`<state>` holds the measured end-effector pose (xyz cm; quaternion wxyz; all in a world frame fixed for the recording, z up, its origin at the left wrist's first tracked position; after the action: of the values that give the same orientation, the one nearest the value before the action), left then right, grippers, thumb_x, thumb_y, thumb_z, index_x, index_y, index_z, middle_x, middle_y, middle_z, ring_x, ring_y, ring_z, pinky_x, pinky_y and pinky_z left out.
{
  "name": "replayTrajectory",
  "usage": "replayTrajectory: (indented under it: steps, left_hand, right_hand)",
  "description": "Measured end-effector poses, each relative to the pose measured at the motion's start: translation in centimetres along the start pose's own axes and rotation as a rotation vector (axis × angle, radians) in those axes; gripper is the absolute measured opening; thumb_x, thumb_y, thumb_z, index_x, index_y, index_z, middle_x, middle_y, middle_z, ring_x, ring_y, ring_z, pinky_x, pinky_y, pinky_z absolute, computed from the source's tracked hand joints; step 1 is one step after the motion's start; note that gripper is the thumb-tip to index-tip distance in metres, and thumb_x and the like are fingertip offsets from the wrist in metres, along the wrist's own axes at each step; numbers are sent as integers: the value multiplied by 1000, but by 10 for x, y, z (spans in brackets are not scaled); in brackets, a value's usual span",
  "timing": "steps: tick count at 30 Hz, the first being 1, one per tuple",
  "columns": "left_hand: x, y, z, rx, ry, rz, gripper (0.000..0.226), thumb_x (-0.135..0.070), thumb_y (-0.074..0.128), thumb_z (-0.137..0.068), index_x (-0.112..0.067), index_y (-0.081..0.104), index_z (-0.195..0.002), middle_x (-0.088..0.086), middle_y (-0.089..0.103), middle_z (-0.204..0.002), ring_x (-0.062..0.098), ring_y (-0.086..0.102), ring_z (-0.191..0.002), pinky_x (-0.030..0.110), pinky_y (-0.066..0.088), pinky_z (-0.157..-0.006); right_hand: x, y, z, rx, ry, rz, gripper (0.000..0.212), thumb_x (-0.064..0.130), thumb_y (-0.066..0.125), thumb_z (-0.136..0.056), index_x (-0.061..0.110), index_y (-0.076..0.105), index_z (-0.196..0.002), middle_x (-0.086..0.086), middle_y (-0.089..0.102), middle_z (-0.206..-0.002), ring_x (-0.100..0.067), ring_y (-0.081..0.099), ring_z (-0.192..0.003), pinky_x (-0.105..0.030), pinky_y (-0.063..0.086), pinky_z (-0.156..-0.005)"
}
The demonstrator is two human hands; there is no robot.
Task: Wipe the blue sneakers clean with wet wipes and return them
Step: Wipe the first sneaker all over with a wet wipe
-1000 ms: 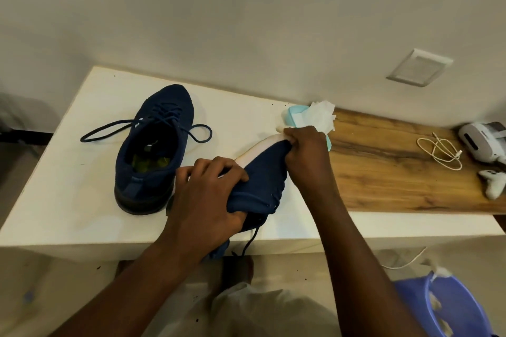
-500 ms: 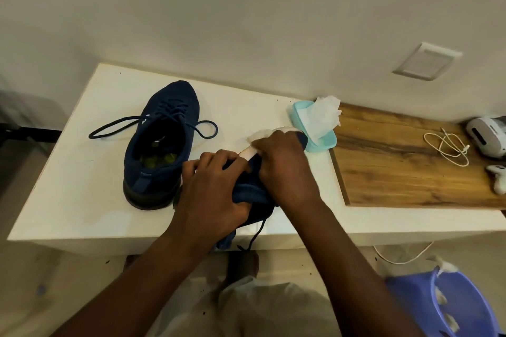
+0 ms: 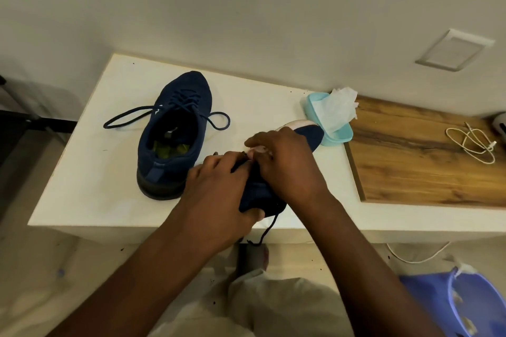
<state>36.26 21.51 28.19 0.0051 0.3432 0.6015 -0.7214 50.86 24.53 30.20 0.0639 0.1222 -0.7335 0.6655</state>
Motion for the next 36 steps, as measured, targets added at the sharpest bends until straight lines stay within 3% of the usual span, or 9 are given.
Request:
replayTrajectory:
  steps: [6, 8, 11, 16, 18, 21, 26, 31, 36]
  left_hand:
    - [7, -15, 2, 10, -74, -2, 66, -69, 69, -74, -32, 58, -127, -10, 45, -131, 15, 40, -122, 37, 40, -102]
    - [6, -19, 4, 1, -109, 2, 62, -71, 70, -71, -34, 58, -121, -11, 41, -120, 14, 39, -118, 36, 43, -98]
    - [4, -20, 5, -10, -116, 31, 60, -69, 72, -70, -37, 58, -120, -12, 34, -110, 14, 38, -115, 34, 44, -95]
    - [7, -19, 4, -26, -141, 57, 56, -64, 74, -72, -34, 62, -118, -11, 41, -118, 13, 38, -115, 33, 46, -93]
    - [8, -19, 2, -37, -149, 60, 49, -62, 75, -72, -34, 63, -110, -11, 42, -116, 11, 38, -111, 30, 44, -86]
    - [8, -19, 0, -16, -170, 72, 44, -62, 75, -71, -35, 65, -105, -12, 44, -116, 8, 36, -107, 27, 38, -82]
    - [9, -22, 2, -15, -176, 76, 53, -66, 78, -68, -30, 62, -104, -11, 43, -113, 11, 41, -110, 31, 46, -84]
    - [5, -24, 0, -10, -200, 65, 49, -66, 76, -69, -31, 46, -88, -11, 39, -100, 14, 45, -104, 32, 46, -82]
    - [2, -34, 6, 18, -220, -5, 48, -69, 66, -78, -28, 42, -69, -8, 57, -79, 11, 59, -73, 33, 52, -67]
  right_hand:
    - [-12, -6, -8, -163, 164, 221, 24, 17, 58, -90, 25, 76, -104, -3, 67, -95, -27, 52, -96, -39, 41, -74]
    - [3, 1, 0, -59, 66, 179, 24, 16, 58, -90, 25, 76, -103, -3, 66, -96, -26, 53, -96, -37, 40, -72]
    - [10, 0, 7, 130, 2, -120, 21, 21, 60, -91, 30, 76, -101, 2, 70, -99, -22, 58, -98, -41, 49, -82]
    - [-15, -12, -5, -87, 175, 186, 20, 28, 57, -92, 29, 76, -100, 1, 69, -92, -26, 55, -94, -44, 48, -79]
    - [5, -4, 0, 26, 96, 128, 20, 20, 55, -89, 26, 74, -88, 0, 67, -84, -23, 59, -83, -36, 49, -70]
    - [26, 0, 8, 219, 31, -73, 22, 16, 57, -91, 23, 78, -94, 1, 69, -85, -17, 62, -77, -30, 49, -67]
    - [-12, -14, -2, -100, 198, 124, 21, 26, 58, -93, 25, 76, -105, -3, 68, -94, -23, 56, -93, -42, 51, -74]
    - [29, -4, 13, 227, 14, -133, 22, 14, 58, -89, 22, 77, -97, 4, 67, -89, -15, 60, -80, -29, 49, -64]
    - [-15, -5, -6, -103, 192, 32, 24, 25, 52, -95, 24, 74, -105, -2, 64, -98, -20, 59, -92, -40, 54, -70]
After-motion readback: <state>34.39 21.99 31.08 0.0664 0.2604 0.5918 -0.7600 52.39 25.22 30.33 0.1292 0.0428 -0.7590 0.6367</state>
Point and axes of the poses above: each hand's wrist, its own z-axis away from the middle knuckle, its own y-axis out of the palm, x = y × z, the point moved 2 cm from there along -z, towards the middle knuckle
